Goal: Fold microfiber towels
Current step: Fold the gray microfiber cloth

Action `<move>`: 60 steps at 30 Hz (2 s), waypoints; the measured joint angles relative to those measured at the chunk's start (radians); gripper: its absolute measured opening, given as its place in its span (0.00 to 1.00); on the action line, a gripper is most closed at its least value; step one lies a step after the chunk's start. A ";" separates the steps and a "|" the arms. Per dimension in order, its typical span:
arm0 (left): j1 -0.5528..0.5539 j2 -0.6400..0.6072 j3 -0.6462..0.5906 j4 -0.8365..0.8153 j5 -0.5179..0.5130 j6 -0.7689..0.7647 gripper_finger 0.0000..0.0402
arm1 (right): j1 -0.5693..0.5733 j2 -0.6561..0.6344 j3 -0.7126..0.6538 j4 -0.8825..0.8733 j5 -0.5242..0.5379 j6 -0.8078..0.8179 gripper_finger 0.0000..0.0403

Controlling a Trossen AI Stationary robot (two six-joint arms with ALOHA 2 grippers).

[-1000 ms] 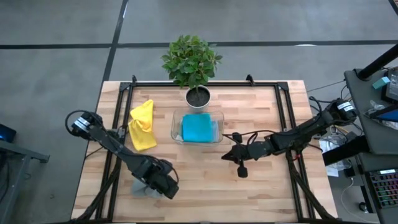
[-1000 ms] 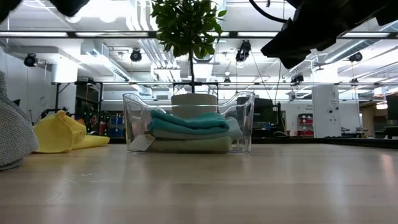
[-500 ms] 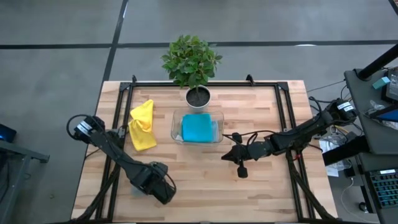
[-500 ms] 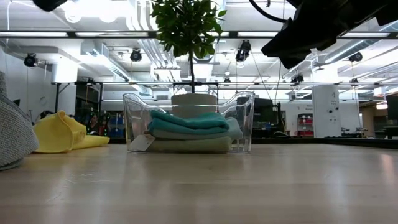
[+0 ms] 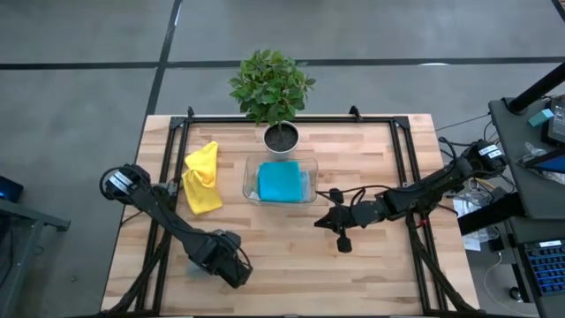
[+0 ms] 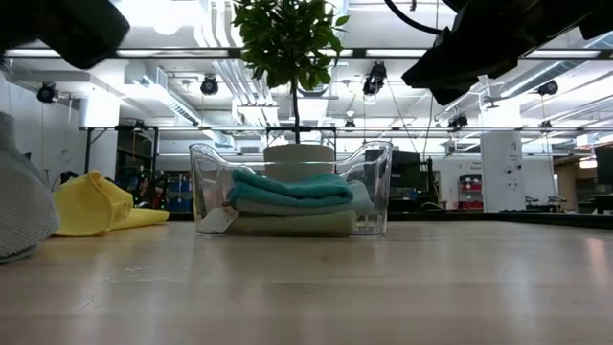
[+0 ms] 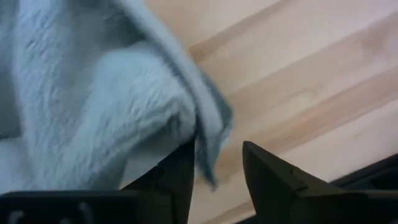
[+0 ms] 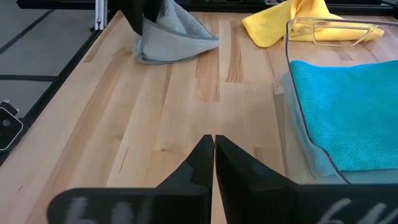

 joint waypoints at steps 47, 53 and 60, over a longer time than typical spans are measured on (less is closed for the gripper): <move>0.176 -0.067 0.497 0.082 -0.695 1.110 0.00 | 0.028 -0.018 0.055 -0.093 -0.115 -0.028 0.56; 0.177 -0.067 0.497 0.102 -0.751 1.102 0.00 | 0.029 0.029 0.036 -0.047 -0.113 0.052 0.56; 0.188 -0.067 0.497 0.167 -0.840 1.101 0.00 | 0.053 0.212 0.024 0.186 -0.065 0.135 0.56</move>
